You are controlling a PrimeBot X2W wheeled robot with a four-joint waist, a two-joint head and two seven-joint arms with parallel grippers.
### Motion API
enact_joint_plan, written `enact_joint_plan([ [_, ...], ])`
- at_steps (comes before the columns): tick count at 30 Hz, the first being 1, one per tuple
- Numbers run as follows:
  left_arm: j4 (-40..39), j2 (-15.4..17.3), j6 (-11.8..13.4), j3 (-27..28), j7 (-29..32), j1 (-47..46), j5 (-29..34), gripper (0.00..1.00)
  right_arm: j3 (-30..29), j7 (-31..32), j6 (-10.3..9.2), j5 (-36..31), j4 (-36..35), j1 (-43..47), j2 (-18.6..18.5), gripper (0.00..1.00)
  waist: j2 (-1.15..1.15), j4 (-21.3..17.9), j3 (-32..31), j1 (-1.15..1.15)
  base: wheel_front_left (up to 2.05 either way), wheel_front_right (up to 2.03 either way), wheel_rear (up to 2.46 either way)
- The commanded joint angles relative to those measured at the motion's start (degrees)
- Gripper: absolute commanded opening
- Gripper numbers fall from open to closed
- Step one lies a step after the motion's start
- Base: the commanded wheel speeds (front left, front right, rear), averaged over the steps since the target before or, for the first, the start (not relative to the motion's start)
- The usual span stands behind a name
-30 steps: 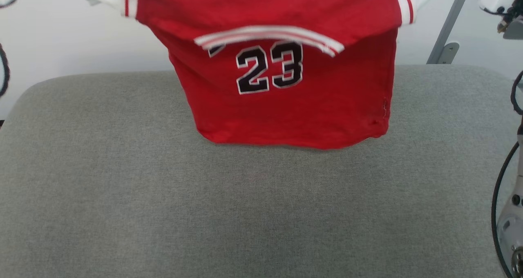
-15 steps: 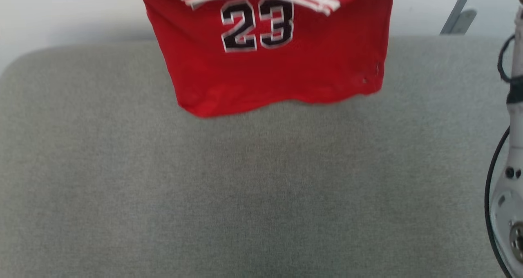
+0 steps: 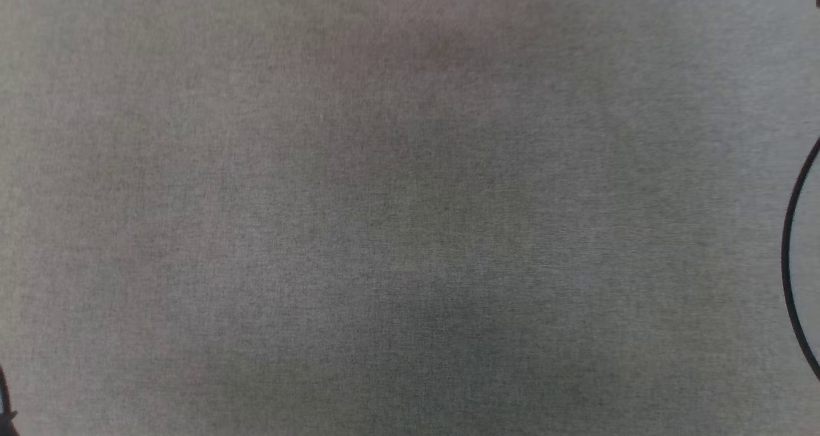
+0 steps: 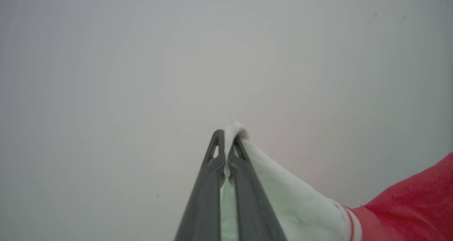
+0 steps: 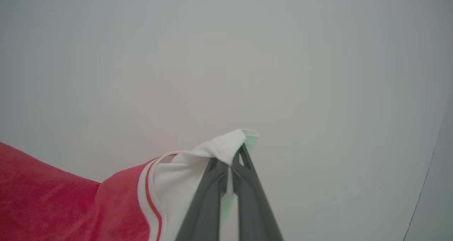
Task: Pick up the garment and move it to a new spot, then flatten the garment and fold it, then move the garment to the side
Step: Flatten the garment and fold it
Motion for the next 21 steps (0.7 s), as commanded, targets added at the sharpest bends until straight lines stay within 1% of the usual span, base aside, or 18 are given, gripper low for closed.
enact_joint_plan([
  [1,0.4,-0.1,-0.4,-0.2,-2.2,-0.6,1.0,0.00,0.3,-1.4,0.26,-0.3,1.4,-0.6,-0.3,0.00,0.00,0.8,1.6,0.00,0.00,0.00,0.00],
  [3,1.6,-0.9,-1.0,-0.9,-5.7,-0.1,1.2,0.00,1.0,-3.5,0.20,-1.6,4.5,-1.6,-0.7,0.00,0.00,1.3,2.2,0.00,0.00,0.00,0.00],
  [4,3.7,-1.3,-1.6,-1.9,-7.0,1.5,1.5,0.00,1.5,-3.9,0.13,-0.9,8.0,-1.8,-0.2,0.00,0.00,1.9,2.7,0.00,0.00,0.00,0.00],
  [5,5.5,-1.4,-2.0,-3.3,-7.5,3.1,2.0,0.00,2.2,-3.4,0.13,-0.4,11.5,-0.6,-0.1,0.00,0.00,2.2,2.8,0.00,0.00,0.00,0.00],
  [7,7.7,-1.8,-2.4,-4.0,-7.3,4.9,1.2,0.00,3.2,-2.1,0.13,0.5,14.5,0.8,0.1,0.00,0.00,2.6,2.7,0.00,0.00,0.00,0.00],
  [9,9.9,-2.1,-2.7,-4.6,-6.7,7.0,0.6,0.00,3.5,-0.4,0.13,3.1,17.1,2.1,0.5,0.00,0.00,2.9,2.4,0.00,0.00,0.00,0.00],
  [11,12.5,-2.8,-2.9,-5.6,-4.3,9.8,-0.4,0.00,4.0,2.4,0.13,5.5,19.3,4.0,1.0,0.00,0.00,3.0,2.0,0.00,0.00,0.00,0.00],
  [12,14.6,-3.3,-3.1,-6.6,-0.4,11.9,-1.8,0.00,5.0,5.2,0.13,7.3,20.4,5.6,1.0,0.00,0.00,3.1,1.3,0.00,0.00,0.00,0.00],
  [15,16.0,-3.7,-3.3,-7.3,4.2,14.9,-4.5,0.00,6.9,9.3,0.13,10.6,20.9,9.0,0.7,0.00,0.00,3.3,-0.2,0.00,0.00,0.00,0.00],
  [18,14.7,-4.0,-3.3,-9.2,9.9,20.0,-7.1,0.00,9.1,13.9,0.13,14.2,20.3,12.8,0.6,0.00,0.00,3.0,-2.3,0.00,0.00,0.00,0.00],
  [21,11.2,-2.0,-3.3,-11.2,16.1,25.3,-10.3,0.00,11.7,18.2,0.13,18.2,17.6,17.8,-0.2,0.00,0.00,2.7,-4.4,0.00,0.00,0.00,0.00],
])
